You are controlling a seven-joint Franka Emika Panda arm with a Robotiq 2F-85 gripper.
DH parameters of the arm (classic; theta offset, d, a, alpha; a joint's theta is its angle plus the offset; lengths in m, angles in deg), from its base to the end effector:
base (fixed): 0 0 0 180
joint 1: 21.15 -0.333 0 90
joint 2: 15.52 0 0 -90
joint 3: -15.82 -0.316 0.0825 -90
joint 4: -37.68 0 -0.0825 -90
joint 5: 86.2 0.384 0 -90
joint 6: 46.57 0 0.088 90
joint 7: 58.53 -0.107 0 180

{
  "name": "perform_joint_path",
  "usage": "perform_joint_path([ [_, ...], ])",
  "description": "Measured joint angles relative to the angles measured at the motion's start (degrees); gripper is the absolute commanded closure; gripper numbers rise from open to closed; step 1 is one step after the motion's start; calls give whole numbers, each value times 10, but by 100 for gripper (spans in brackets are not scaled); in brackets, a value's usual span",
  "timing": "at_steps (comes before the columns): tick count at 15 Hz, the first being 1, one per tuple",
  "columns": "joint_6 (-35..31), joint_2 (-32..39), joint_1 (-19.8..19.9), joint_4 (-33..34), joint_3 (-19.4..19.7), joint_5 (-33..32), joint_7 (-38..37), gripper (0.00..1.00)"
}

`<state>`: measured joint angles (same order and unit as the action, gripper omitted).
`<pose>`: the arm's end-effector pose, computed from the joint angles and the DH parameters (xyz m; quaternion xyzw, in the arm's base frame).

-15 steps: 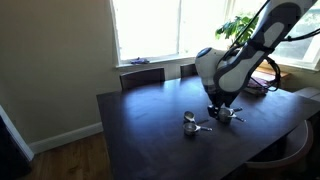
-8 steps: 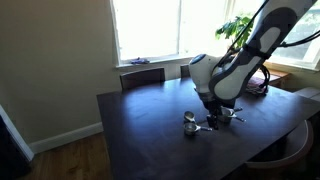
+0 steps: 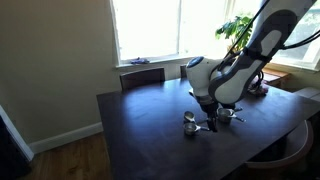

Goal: Stack the cups

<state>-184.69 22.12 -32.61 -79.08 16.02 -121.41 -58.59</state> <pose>0.5441 0.1047 0.0953 0.9142 0.3426 -0.1178 0.1816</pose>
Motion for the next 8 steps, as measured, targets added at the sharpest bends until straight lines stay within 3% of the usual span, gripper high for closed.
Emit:
perform_joint_path([
  [8,-102,39,1,26,-14,0,59,0],
])
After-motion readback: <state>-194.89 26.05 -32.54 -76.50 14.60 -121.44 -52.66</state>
